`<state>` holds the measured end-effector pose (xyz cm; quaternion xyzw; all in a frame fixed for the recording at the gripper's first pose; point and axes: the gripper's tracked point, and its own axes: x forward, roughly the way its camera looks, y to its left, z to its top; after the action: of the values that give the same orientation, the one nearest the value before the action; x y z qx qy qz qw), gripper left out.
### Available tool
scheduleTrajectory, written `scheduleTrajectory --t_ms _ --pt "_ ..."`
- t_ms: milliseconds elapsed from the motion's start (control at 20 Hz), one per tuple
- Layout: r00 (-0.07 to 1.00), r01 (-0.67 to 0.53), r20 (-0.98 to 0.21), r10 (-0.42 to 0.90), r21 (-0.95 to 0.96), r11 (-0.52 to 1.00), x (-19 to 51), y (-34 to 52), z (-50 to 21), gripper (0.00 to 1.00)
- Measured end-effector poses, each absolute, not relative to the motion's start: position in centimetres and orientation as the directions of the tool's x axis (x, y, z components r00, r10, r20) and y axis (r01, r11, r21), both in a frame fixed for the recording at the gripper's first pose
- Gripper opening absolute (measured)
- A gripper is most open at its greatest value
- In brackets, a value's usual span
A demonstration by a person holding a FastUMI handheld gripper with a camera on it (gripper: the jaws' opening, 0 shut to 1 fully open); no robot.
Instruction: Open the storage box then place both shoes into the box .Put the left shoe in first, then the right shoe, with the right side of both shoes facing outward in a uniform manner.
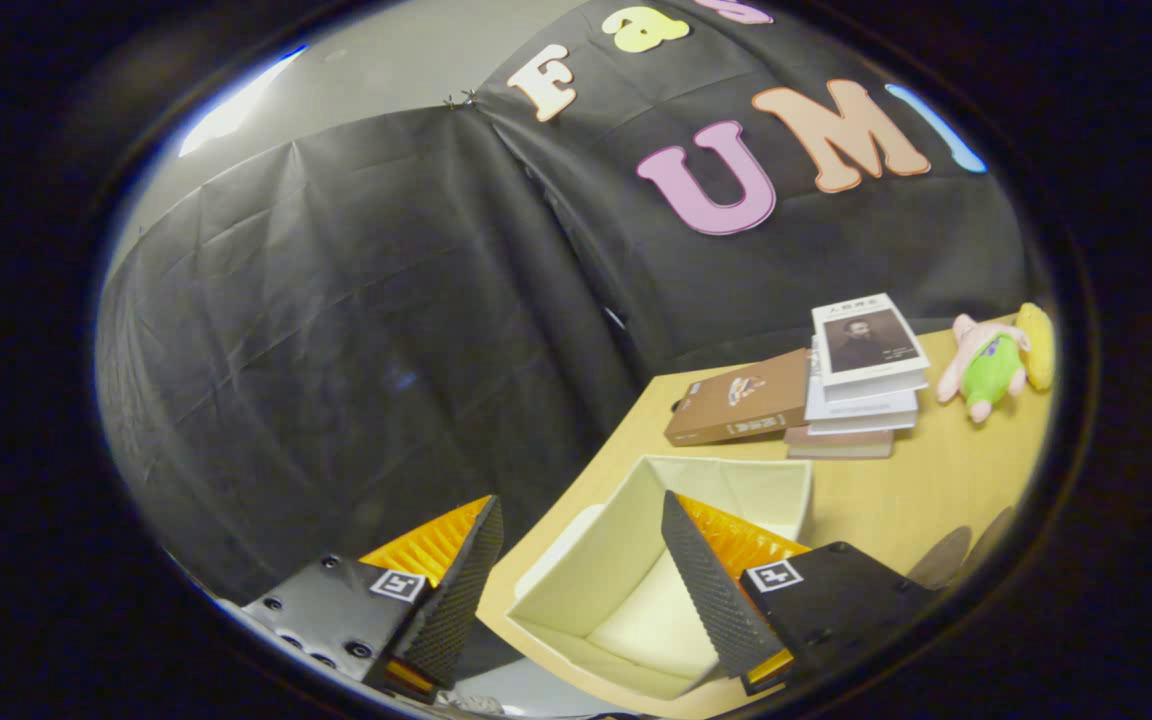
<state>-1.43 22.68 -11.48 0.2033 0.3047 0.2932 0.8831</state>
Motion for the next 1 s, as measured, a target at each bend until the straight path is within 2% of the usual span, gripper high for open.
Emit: scheduleTrajectory --t_ms 450,1000 --pt "0.733 -0.315 -0.474 0.488 0.400 0.861 -1.8 11.9 -14.1 1.00" --pt "0.734 -0.188 -0.590 0.336 0.299 0.935 -3.8 2.6 -21.5 1.00"
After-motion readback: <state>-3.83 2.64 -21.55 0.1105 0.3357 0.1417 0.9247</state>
